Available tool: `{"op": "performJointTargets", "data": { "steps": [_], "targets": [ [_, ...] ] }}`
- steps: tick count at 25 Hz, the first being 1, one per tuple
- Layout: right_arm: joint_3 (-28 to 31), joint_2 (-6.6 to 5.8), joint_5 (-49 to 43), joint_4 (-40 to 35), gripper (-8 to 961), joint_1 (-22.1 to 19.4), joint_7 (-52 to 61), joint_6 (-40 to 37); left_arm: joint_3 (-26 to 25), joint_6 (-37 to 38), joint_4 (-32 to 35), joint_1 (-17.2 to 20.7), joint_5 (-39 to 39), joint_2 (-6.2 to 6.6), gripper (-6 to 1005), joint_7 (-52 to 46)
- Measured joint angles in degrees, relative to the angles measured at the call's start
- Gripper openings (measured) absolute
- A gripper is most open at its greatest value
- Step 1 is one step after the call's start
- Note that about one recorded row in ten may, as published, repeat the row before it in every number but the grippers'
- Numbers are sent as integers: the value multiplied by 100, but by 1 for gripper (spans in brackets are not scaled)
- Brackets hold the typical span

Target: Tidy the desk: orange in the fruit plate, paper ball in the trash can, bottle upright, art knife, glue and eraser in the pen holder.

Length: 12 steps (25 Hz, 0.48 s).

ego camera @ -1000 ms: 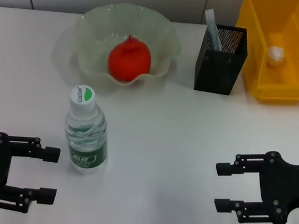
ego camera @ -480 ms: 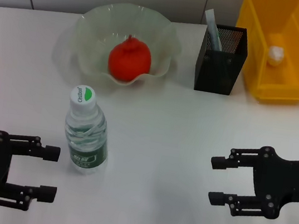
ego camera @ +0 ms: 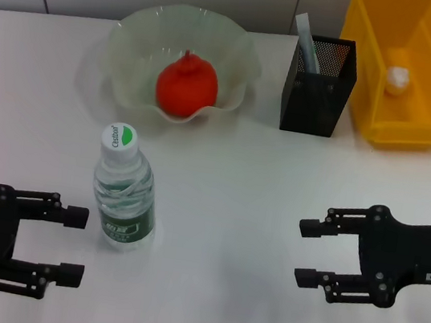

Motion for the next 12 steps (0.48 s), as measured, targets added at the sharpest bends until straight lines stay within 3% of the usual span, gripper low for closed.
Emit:
{"op": "performJointTargets", "data": {
  "steps": [12],
  "targets": [
    [0,3,0,58,652,29,-1,20,-29,-32,68,-24,0,-21,770,4]
  ]
}}
